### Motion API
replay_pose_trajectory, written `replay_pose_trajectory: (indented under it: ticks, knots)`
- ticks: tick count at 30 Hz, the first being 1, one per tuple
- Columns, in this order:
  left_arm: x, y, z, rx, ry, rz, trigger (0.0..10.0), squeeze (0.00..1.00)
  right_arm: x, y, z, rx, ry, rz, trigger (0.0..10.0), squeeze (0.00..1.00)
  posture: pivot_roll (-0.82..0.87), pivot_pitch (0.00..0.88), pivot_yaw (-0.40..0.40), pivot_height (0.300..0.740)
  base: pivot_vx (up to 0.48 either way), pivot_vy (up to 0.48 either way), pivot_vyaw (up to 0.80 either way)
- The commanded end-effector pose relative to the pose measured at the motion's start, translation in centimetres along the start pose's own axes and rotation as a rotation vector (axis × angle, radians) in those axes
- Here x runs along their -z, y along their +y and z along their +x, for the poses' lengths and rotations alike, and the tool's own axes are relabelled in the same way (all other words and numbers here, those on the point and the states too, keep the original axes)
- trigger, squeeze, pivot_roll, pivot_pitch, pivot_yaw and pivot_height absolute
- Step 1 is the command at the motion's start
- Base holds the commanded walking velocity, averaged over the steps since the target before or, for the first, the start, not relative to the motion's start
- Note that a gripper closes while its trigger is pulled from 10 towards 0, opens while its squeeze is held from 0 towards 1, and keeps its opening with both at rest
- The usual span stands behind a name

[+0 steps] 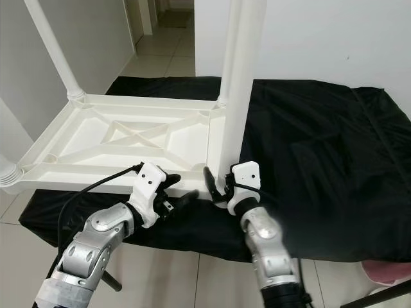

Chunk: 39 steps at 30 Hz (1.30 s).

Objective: Building children table

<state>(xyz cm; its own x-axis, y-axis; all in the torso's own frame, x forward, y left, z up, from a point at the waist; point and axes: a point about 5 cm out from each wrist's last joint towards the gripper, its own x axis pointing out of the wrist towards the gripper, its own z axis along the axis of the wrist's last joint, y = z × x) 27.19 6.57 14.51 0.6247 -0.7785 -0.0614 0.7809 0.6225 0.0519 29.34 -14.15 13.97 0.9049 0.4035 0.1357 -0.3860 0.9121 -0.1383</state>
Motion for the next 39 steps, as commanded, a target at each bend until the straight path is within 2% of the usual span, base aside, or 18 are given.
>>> replay_pose_trajectory:
  ticks: [1, 4, 6, 7, 8, 11, 12, 20, 21, 22, 23, 28, 30, 32, 35, 39]
  knots:
    - [0.2, 0.2, 0.0, -0.060, 0.009, 0.004, 10.0, 0.00, 0.2, 0.3, 0.1, -0.035, 0.000, 0.007, 10.0, 0.00, -0.06, 0.021, 0.045, 0.740, 0.000, 0.000, 0.00]
    - [0.2, 0.1, 0.0, -0.062, 0.007, 0.001, 10.0, 0.00, 0.4, 0.0, 0.1, -0.109, 0.018, 0.003, 10.0, 0.00, -0.05, 0.023, 0.042, 0.740, 0.000, 0.000, 0.00]
    - [0.2, 0.1, 0.0, -0.062, 0.007, 0.001, 10.0, 0.00, 0.4, 0.0, 0.1, -0.109, 0.018, 0.003, 10.0, 0.00, -0.05, 0.023, 0.042, 0.740, 0.000, 0.000, 0.00]
    - [0.2, 0.0, 0.0, -0.061, 0.006, 0.000, 10.0, 0.00, 0.5, -0.2, 0.0, -0.146, 0.021, -0.018, 5.0, 0.00, -0.05, 0.022, 0.047, 0.740, 0.000, 0.000, 0.00]
    - [0.3, 0.0, 0.0, -0.059, 0.007, 0.000, 10.0, 0.00, 0.6, -0.4, 0.1, -0.179, 0.030, -0.029, 2.1, 0.00, -0.05, 0.014, 0.052, 0.740, 0.000, 0.000, 0.00]
    - [0.3, 0.0, 0.0, -0.057, 0.007, 0.000, 10.0, 0.00, 0.7, -0.7, 0.1, -0.200, 0.036, -0.039, 2.1, 0.00, -0.05, 0.014, 0.052, 0.740, 0.000, 0.000, 0.00]
    - [0.2, 0.0, 0.0, -0.054, 0.007, 0.004, 10.0, 0.00, 0.8, -1.0, 0.1, -0.221, 0.043, -0.053, 0.0, 0.00, -0.04, 0.013, 0.053, 0.740, 0.000, 0.000, 0.00]
    - [0.0, 0.4, -0.2, -0.060, 0.010, 0.017, 10.0, 0.00, 1.1, -1.4, 0.1, -0.256, 0.063, -0.063, 0.0, 0.00, -0.03, 0.015, 0.047, 0.740, 0.000, 0.000, 0.00]
    - [0.0, 0.5, -0.3, -0.065, 0.011, 0.016, 10.0, 0.00, 1.3, -1.5, 0.1, -0.254, 0.075, -0.057, 1.7, 0.00, -0.03, 0.018, 0.046, 0.740, 0.000, 0.000, 0.00]
    - [0.0, 0.5, -0.3, -0.065, 0.011, 0.016, 10.0, 0.00, 1.3, -1.5, 0.1, -0.254, 0.075, -0.057, 1.7, 0.00, -0.03, 0.018, 0.046, 0.740, 0.000, 0.000, 0.00]
    - [0.1, 0.4, -0.3, -0.066, 0.009, 0.009, 10.0, 0.00, 1.3, -1.4, -0.1, -0.214, 0.081, -0.023, 10.0, 0.00, -0.03, 0.021, 0.045, 0.740, 0.000, 0.000, 0.00]
    - [0.0, -0.1, -0.1, -0.061, -0.001, -0.005, 10.0, 0.00, 1.5, -1.1, -0.9, -0.039, 0.090, 0.083, 10.0, 0.00, -0.03, 0.024, 0.047, 0.740, 0.000, 0.000, 0.00]
    - [0.0, -0.1, -0.1, -0.061, -0.001, -0.005, 10.0, 0.00, 1.5, -1.1, -0.9, -0.039, 0.090, 0.083, 10.0, 0.00, -0.03, 0.024, 0.047, 0.740, 0.000, 0.000, 0.00]
    - [0.0, -0.1, -0.1, -0.055, -0.001, -0.009, 10.0, 0.00, 1.9, -0.8, -1.4, 0.035, 0.085, 0.121, 10.0, 0.00, -0.03, 0.016, 0.051, 0.740, 0.000, 0.000, 0.00]
    - [-0.1, -0.1, -0.2, -0.049, -0.001, -0.006, 10.0, 0.00, 1.9, -0.7, -1.6, 0.074, 0.083, 0.125, 10.0, 0.00, -0.03, 0.016, 0.043, 0.740, 0.000, 0.000, 0.00]
    - [0.0, 0.7, -0.2, -0.061, 0.006, 0.009, 10.0, 0.00, 1.8, 0.0, -2.0, 0.173, 0.073, 0.109, 10.0, 0.00, -0.03, 0.010, 0.032, 0.740, 0.000, 0.000, 0.00]
